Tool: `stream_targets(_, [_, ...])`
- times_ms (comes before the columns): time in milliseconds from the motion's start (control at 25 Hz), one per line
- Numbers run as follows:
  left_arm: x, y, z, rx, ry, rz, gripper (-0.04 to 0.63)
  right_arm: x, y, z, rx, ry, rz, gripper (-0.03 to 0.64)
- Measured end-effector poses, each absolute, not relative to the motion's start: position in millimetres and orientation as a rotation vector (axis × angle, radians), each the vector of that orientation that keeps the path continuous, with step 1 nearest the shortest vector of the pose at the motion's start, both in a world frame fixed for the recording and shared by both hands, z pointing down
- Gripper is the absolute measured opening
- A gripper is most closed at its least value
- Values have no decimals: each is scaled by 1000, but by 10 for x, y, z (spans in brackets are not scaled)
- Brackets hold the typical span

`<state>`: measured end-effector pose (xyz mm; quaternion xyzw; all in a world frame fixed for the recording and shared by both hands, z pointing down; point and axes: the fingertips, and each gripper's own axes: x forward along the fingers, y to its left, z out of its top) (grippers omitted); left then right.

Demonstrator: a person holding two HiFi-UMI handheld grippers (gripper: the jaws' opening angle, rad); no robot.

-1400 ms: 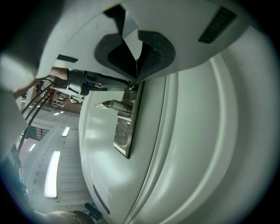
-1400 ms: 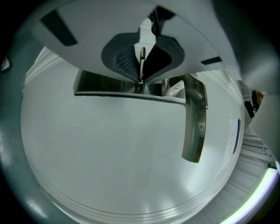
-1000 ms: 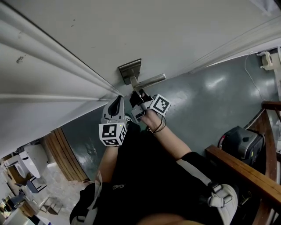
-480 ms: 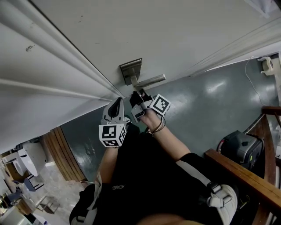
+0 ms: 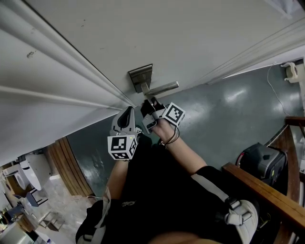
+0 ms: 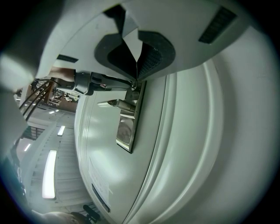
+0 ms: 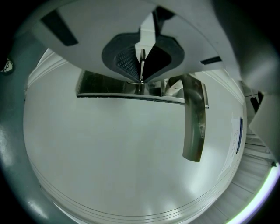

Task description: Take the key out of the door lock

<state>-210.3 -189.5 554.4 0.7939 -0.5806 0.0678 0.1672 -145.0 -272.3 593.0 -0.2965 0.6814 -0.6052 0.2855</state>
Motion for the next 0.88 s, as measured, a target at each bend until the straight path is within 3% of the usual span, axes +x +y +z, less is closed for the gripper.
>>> stream_targets(880, [-1901,-1813,5553,2265,-1632,197,25,-1203,-2359,5946,-803,1890,-1587,29])
